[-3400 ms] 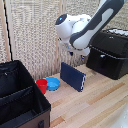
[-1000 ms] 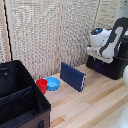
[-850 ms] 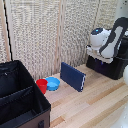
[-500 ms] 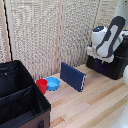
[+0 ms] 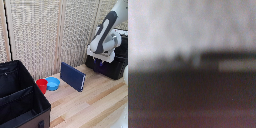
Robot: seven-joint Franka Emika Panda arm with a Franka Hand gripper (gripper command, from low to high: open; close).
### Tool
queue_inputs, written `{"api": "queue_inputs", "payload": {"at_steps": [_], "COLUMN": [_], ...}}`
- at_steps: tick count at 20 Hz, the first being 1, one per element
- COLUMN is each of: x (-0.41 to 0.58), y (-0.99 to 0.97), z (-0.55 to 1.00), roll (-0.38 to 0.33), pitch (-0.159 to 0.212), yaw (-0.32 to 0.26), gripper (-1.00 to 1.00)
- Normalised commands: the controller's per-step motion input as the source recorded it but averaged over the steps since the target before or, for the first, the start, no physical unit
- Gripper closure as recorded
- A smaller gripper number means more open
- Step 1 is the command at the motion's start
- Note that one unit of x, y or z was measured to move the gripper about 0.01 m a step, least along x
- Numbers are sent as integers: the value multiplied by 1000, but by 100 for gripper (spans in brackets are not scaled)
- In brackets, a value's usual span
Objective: Please move the gripper into proximity with the fryer handle. Once close enough, gingerly grasp the handle and gently tug the fryer basket open in your direction.
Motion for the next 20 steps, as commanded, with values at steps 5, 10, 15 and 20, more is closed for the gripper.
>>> {"api": "queue_inputs", "payload": {"at_steps": [5,10,15,20], "x": [-364,-177,62,251], "y": [949,984,907,689], "z": [-1,0,0,-104], "roll": [3,-2,-15,-56], "pitch": [-82,-18,-9,-50], "yaw": [0,0,-72,-150], "gripper": [100,100,100,100]}}
